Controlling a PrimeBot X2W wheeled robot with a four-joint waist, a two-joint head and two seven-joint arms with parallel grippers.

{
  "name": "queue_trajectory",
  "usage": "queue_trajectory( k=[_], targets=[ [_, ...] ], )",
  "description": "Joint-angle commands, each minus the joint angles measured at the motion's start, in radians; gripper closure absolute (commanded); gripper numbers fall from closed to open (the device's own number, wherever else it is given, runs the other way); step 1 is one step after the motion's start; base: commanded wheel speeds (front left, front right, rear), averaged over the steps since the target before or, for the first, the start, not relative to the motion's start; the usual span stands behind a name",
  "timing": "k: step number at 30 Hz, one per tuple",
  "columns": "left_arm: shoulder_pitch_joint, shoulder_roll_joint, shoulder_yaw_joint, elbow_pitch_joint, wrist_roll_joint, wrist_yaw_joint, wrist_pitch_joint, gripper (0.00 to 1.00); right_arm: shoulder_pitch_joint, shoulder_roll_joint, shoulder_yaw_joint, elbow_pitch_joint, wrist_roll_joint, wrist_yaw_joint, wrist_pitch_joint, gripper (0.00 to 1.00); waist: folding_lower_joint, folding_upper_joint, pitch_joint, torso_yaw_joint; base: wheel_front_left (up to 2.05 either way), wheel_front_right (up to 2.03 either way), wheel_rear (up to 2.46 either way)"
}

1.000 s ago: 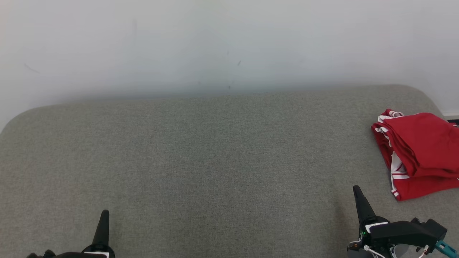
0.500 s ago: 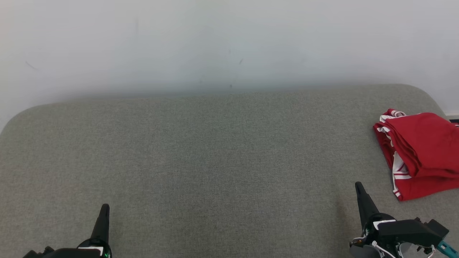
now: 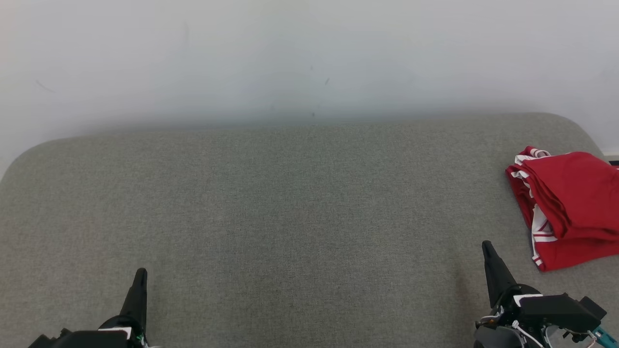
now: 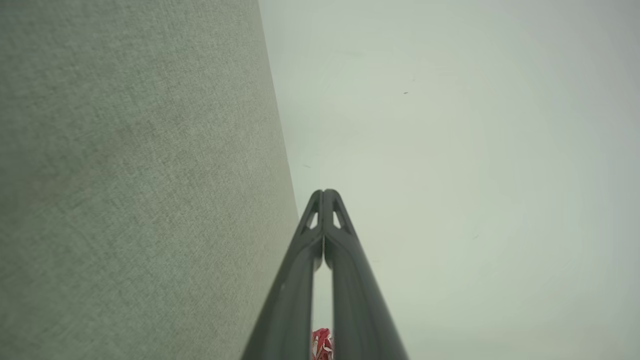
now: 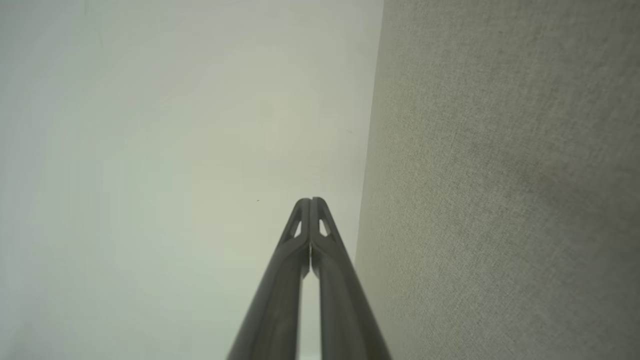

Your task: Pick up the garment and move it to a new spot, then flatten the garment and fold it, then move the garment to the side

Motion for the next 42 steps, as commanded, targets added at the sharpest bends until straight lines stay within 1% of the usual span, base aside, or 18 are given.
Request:
queue_trajectory(
  k=[1, 5, 42],
  targets=[
    [-0.013, 0.001, 0.005, -0.004, -0.029, -0.009, 0.008, 1.00, 0.008, 0.003, -0.003, -0.008, 0.024, -0.002, 0.008, 1.00, -0.0001, -0.0001, 0.001, 0.001, 0.00, 0.00, 0.00],
    [-0.019, 0.001, 0.007, -0.003, -0.053, -0.009, 0.015, 1.00, 0.009, 0.003, -0.007, -0.013, 0.052, -0.002, 0.014, 1.00, -0.0001, -0.0001, 0.002, 0.002, 0.00, 0.00, 0.00],
    [-0.018, 0.001, 0.007, -0.003, -0.052, -0.008, 0.013, 1.00, 0.009, 0.003, -0.006, -0.012, 0.049, -0.002, 0.014, 1.00, -0.0001, -0.0001, 0.002, 0.002, 0.00, 0.00, 0.00]
  ],
)
